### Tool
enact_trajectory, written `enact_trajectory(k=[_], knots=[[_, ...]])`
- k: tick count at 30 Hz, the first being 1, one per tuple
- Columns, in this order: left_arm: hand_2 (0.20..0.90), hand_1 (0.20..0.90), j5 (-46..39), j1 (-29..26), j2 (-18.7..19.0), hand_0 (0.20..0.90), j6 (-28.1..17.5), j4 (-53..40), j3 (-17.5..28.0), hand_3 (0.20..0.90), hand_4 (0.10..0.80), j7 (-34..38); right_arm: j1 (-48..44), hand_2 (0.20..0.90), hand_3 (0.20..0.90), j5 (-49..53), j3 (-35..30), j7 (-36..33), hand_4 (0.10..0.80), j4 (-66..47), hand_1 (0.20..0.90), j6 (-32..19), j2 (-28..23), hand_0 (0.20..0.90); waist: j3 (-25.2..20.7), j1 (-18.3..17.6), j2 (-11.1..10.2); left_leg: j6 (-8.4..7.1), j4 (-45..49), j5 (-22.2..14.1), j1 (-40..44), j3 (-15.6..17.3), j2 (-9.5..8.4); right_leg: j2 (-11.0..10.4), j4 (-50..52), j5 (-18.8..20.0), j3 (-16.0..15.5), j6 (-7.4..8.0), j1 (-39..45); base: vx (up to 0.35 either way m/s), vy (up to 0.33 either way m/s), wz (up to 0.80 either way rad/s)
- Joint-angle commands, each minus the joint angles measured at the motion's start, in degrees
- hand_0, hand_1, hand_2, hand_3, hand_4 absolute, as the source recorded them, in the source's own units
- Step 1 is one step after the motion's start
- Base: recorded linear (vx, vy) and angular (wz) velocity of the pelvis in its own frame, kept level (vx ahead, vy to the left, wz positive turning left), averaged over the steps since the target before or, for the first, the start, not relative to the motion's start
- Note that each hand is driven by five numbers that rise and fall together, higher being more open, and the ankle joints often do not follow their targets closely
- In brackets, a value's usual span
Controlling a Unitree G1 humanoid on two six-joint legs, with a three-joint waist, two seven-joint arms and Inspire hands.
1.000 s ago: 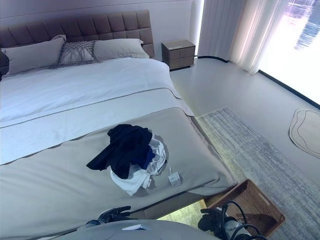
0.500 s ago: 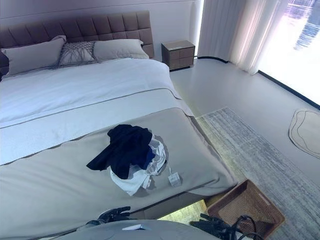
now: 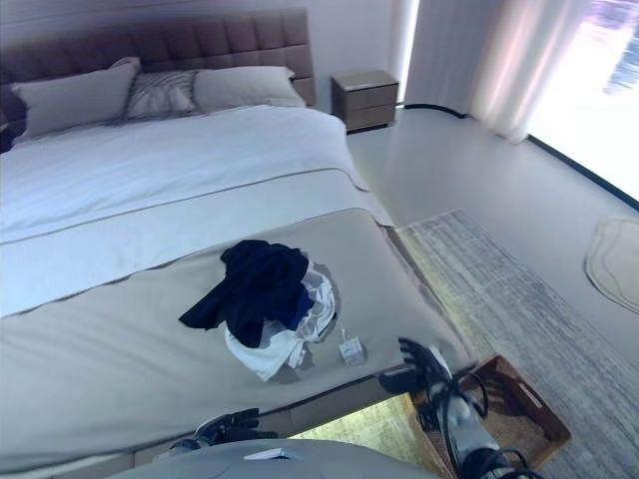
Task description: Pick up the clothes from the bed and place them into the basket
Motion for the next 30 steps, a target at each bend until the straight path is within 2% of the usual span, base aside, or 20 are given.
enact_trajectory(k=[1, 2, 4, 9, 14, 15, 18, 20, 23, 25, 26, 27, 28, 29, 30], knots=[[0.9, 0.9, 0.28, -2.55, 1.06, 0.9, -1.81, 0.53, -3.44, 0.9, 0.8, 1.03, -13.11, 0.9, 0.9, -11.89, 2.0, -2.33, 0.8, -5.5, 0.9, -5.69, -2.23, 0.9, 6.25, 3.48, -1.61, 6.32, 5.17, -11.11, 1.96, -1.72, -6.74, 0.36, 8.89, -2.98, 1.62, -2.3, -4.41, -0.058, 0.093, 0.43], [0.9, 0.9, 0.16, -2.76, 1.26, 0.9, -1.84, 0.51, -3.57, 0.9, 0.8, 1.05, -14.12, 0.9, 0.9, -13.05, 2.54, -2.86, 0.8, -5.39, 0.9, -5.8, -2.65, 0.9, 6.37, 3.84, -1.72, 6.4, 5.62, -11.1, 1.23, -1.99, -6.84, 0.17, 9.08, -2.81, 1.37, -2.23, -4.86, -0.082, 0.107, 0.47], [0.9, 0.9, 0.25, -4.26, 2.66, 0.9, -1.41, -0.11, -4.67, 0.9, 0.8, 1.44, -22.83, 0.9, 0.9, -19.85, 6.95, -6.32, 0.8, -4.73, 0.9, -4.72, -5.18, 0.9, 9.15, 7.28, -2.23, 7.01, 8.29, -11.25, -1.94, -4.07, -7.35, -1.06, 10.92, -2.12, -0.38, -1.48, -6.33, -0.095, 0.087, 0.6], [0.9, 0.9, -0.54, -6.23, 5.6, 0.9, -0.38, -0.97, -5.18, 0.9, 0.8, 2.02, -33.6, 0.9, 0.9, -25.39, 11.08, -9.84, 0.8, -4.3, 0.9, -2.22, -5.75, 0.9, 12.51, 11.01, -3.62, 7.51, 9.39, -10.23, -6.31, -6.75, -8.26, -2.51, 12.5, 0.39, -1.97, -0.55, -8.06, -0.065, 0.065, 0.62], [0.9, 0.9, -2.85, -8.52, 7.88, 0.9, -0.39, -2.16, -5.54, 0.9, 0.8, 2.47, -43.54, 0.9, 0.9, -27.79, 12.53, -15.4, 0.8, -1.63, 0.9, 3.3, -6.58, 0.9, 15.36, 15.04, -5.07, 7.39, 8.93, -8.35, -11.53, -9.74, -9.05, -4.05, 15.07, 3.07, -4.21, 0.14, -11.43, -0.066, 0.069, 0.55], [0.9, 0.9, -3.53, -9.32, 8.0, 0.9, -0.84, -1.98, -5.7, 0.9, 0.8, 2.48, -46.54, 0.9, 0.9, -27.59, 12.08, -16.22, 0.8, 1.42, 0.9, 6.14, -6.44, 0.9, 16.15, 16.17, -5.28, 7.19, 9.01, -7.95, -13.27, -9.78, -8.99, -4.92, 15.78, 3.84, -5.44, 0.32, -12.46, -0.08, 0.096, 0.58], [0.9, 0.9, -4.55, -10.31, 8.0, 0.9, -1.88, -1.84, -5.89, 0.9, 0.8, 2.53, -51.86, 0.9, 0.9, -28.16, 11.86, -15.76, 0.8, 9.39, 0.9, 11.21, -6.1, 0.9, 17.83, 18.39, -5.38, 6.62, 9.39, -8.65, -15.56, -9.74, -8.43, -6.2, 17.1, 3.47, -6.93, 0.82, -13.79, -0.016, 0.048, 0.29], [0.9, 0.9, -6.01, -10.93, 8.22, 0.9, -3.26, -2.16, -6.08, 0.9, 0.8, 1.81, -55.89, 0.9, 0.9, -26.89, 11.83, -12.85, 0.8, 17.32, 0.9, 16.83, -5.88, 0.9, 19.48, 20.49, -5.01, 6.45, 9.88, -8.1, -18.27, -9.81, -8.02, -6.85, 17.6, 3.42, -8.97, 0.69, -15.1, -0.06, 0.056, 0.23], [0.9, 0.9, -7.63, -11.57, 8.6, 0.9, -5.12, -3.06, -5.75, 0.9, 0.8, 0.78, -59.21, 0.9, 0.9, -25.79, 11.76, -9.82, 0.8, 21.87, 0.9, 23.06, -6.66, 0.9, 21.16, 22.35, -4.7, 6.08, 9.91, -7.3, -20.64, -10.74, -7.67, -6.69, 17.54, 2.63, -10.64, 0.39, -16.12, -0.03, -0.011, 0.21], [0.9, 0.9, -7.88, -11.72, 8.82, 0.9, -5.34, -3.95, -5.54, 0.9, 0.8, 0.45, -60.0, 0.9, 0.9, -25.59, 11.87, -8.19, 0.8, 22.87, 0.9, 24.64, -7.33, 0.9, 21.65, 22.81, -4.55, 5.92, 9.92, -6.99, -21.47, -11.18, -7.63, -6.52, 17.52, 2.16, -11.1, 0.25, -16.58, -0.021, -0.026, 0.14], [0.9, 0.9, -8.27, -11.91, 9.09, 0.9, -5.65, -4.88, -5.71, 0.9, 0.8, 0.21, -60.72, 0.9, 0.9, -25.91, 12.25, -4.84, 0.8, 24.33, 0.9, 27.16, -8.06, 0.9, 22.3, 23.25, -4.34, 5.77, 10.05, -6.64, -22.35, -11.72, -7.56, -6.36, 17.95, 1.48, -11.47, 0.04, -17.28, -0.015, -0.021, 0.14], [0.9, 0.9, -8.2, -12.03, 9.28, 0.9, -5.48, -5.89, -5.71, 0.9, 0.8, 0.05, -60.9, 0.815, 0.801, -26.4, 12.54, -2.02, 0.701, 25.33, 0.815, 28.77, -8.52, 0.815, 22.79, 23.52, -4.1, 5.73, 10.01, -6.35, -22.83, -12.11, -7.58, -6.23, 18.4, 1.16, -11.67, -0.02, -17.82, -0.012, -0.031, 0.22], [0.9, 0.9, -8.0, -12.17, 9.46, 0.9, -5.1, -6.82, -5.71, 0.9, 0.8, -0.04, -60.91, 0.596, 0.546, -25.74, 12.81, -0.21, 0.446, 26.19, 0.596, 30.22, -8.95, 0.596, 23.13, 23.7, -3.89, 5.71, 9.87, -6.06, -23.14, -12.53, -7.65, -6.08, 18.74, 0.87, -11.84, -0.06, -18.25, 0.001, -0.045, 0.23], [0.9, 0.9, -7.87, -12.45, 9.7, 0.9, -4.54, -7.68, -5.98, 0.9, 0.8, -0.04, -60.76, 0.347, 0.255, -24.96, 12.84, 1.14, 0.155, 27.25, 0.347, 30.86, -9.38, 0.347, 23.37, 23.88, -3.71, 5.65, 9.64, -5.74, -23.32, -13.03, -7.73, -5.93, 19.05, 0.54, -12.05, -0.1, -18.62, 0.013, -0.062, 0.13], [0.9, 0.9, -7.78, -12.68, 9.9, 0.9, -4.23, -8.09, -6.29, 0.9, 0.8, 0.03, -60.64, 0.3, 0.2, -24.52, 12.72, 1.63, 0.1, 27.86, 0.3, 30.88, -9.65, 0.3, 23.54, 23.96, -3.64, 5.61, 9.3, -5.5, -23.27, -13.34, -7.73, -5.86, 19.17, 0.5, -12.22, -0.09, -18.74, 0.019, -0.077, 0.11]])
